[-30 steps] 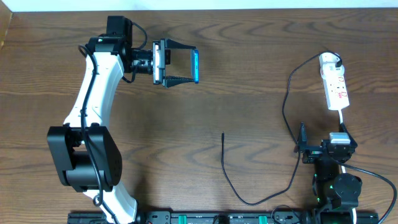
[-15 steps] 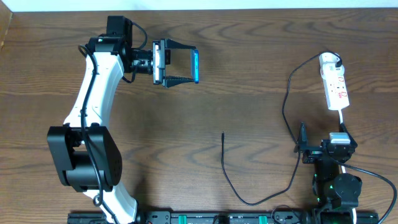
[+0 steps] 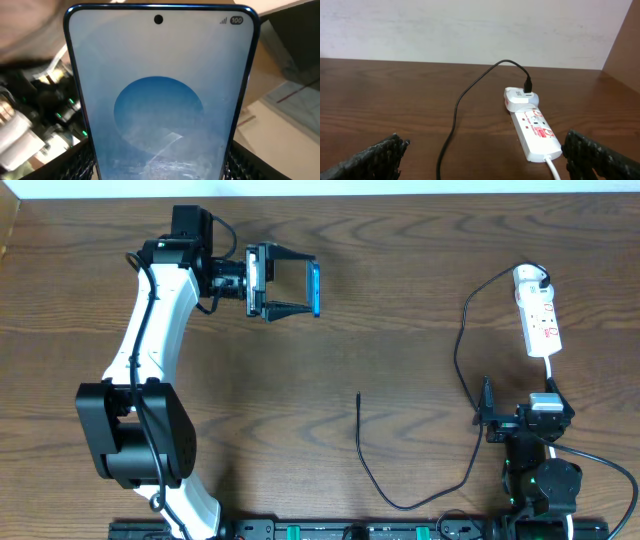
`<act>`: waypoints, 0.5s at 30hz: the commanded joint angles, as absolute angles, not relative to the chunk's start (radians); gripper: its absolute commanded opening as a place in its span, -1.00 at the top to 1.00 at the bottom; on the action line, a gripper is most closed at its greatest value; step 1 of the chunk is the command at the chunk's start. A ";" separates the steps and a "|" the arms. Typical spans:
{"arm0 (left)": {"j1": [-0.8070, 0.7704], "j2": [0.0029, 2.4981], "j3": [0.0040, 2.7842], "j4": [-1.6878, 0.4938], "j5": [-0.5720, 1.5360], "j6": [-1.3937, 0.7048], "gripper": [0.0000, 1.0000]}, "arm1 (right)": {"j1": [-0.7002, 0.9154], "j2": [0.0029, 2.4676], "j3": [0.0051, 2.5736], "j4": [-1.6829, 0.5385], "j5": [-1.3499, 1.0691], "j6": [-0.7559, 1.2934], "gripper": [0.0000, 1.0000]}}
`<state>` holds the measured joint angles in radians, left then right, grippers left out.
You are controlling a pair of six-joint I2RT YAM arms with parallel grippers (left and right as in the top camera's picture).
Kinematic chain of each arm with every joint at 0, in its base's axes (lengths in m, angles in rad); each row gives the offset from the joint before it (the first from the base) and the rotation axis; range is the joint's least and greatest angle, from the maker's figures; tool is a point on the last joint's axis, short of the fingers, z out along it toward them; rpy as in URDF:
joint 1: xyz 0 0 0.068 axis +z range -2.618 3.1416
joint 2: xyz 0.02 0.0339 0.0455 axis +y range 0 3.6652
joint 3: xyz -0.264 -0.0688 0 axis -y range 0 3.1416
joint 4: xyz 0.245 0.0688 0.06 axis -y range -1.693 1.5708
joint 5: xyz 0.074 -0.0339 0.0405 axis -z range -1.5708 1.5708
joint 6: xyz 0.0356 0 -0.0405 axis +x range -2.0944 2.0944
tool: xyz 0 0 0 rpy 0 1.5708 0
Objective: Plug charger to phone and switch on socket
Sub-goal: 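Lift the phone with the left gripper and tilt it upright, then move the right gripper toward the phone held by the left gripper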
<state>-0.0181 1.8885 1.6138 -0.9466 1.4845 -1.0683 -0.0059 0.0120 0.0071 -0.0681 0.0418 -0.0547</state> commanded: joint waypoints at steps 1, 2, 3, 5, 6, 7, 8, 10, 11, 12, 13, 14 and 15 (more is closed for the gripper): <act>-0.019 1.863 1.616 -0.931 1.349 -0.908 0.86 | 0.001 0.007 0.006 -0.071 0.050 -0.041 -0.99; -0.019 1.863 1.616 -0.921 1.317 -0.883 0.86 | 0.001 0.007 0.006 -0.071 0.050 -0.041 -0.99; -0.019 1.863 1.616 -0.913 1.280 -0.851 0.85 | 0.001 0.007 0.006 -0.071 0.050 -0.041 -0.99; -0.019 1.863 1.616 -0.910 1.211 -0.767 0.85 | 0.001 0.007 0.006 -0.071 0.050 -0.041 -0.99; -0.019 1.863 1.616 -0.910 1.199 -0.741 0.85 | 0.001 0.007 0.006 -0.071 0.050 -0.041 -0.99; -0.019 1.863 1.616 -0.910 1.183 -0.699 0.85 | 0.001 0.007 0.006 -0.071 0.050 -0.041 -0.99; -0.019 1.863 1.616 -0.910 1.164 -0.666 0.85 | 0.001 0.007 0.006 -0.071 0.050 -0.041 -0.99; -0.019 1.863 1.616 -0.910 1.118 -0.647 0.85 | 0.001 0.007 0.006 -0.071 0.050 -0.041 -0.99; -0.019 1.863 1.616 -0.910 1.088 -0.647 0.86 | 0.001 0.007 0.006 -0.071 0.050 -0.041 -0.99; -0.019 1.863 1.616 -0.905 1.070 -0.647 0.86 | 0.001 0.007 0.006 -0.071 0.050 -0.041 -0.98; -0.019 1.863 1.616 -0.894 1.056 -0.647 0.86 | 0.001 0.007 0.006 -0.071 0.050 -0.041 -0.99; -0.019 1.863 1.616 -0.883 1.056 -0.647 0.86 | 0.001 0.007 0.006 -0.071 0.050 -0.041 -0.99; -0.019 1.863 1.616 -0.863 1.057 -0.648 0.86 | 0.001 0.007 0.006 -0.071 0.050 -0.041 -0.98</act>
